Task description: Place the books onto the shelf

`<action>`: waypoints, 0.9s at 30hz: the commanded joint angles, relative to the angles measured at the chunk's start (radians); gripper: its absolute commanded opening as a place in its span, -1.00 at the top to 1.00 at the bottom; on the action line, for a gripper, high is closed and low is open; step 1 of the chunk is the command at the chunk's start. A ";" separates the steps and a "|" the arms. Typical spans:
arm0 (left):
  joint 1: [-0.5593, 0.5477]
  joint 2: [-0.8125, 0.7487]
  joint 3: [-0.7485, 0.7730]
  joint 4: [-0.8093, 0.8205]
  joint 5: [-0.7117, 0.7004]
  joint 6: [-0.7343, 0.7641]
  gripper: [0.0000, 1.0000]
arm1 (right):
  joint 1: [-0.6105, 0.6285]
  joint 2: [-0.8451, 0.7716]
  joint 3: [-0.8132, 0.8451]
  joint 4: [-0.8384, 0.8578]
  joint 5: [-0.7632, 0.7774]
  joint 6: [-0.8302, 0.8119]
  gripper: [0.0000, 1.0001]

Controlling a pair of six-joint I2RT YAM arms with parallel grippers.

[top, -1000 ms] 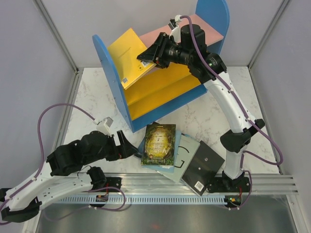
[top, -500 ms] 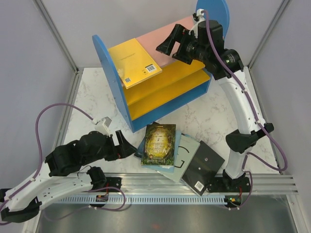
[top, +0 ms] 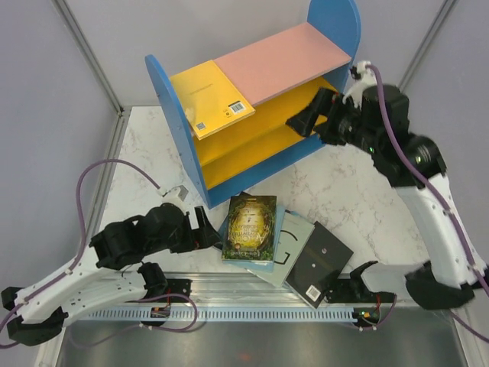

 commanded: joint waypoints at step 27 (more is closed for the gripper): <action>0.390 0.335 -0.216 0.553 0.462 0.206 -0.93 | 0.030 -0.053 -0.980 0.570 -0.159 0.147 -0.88</action>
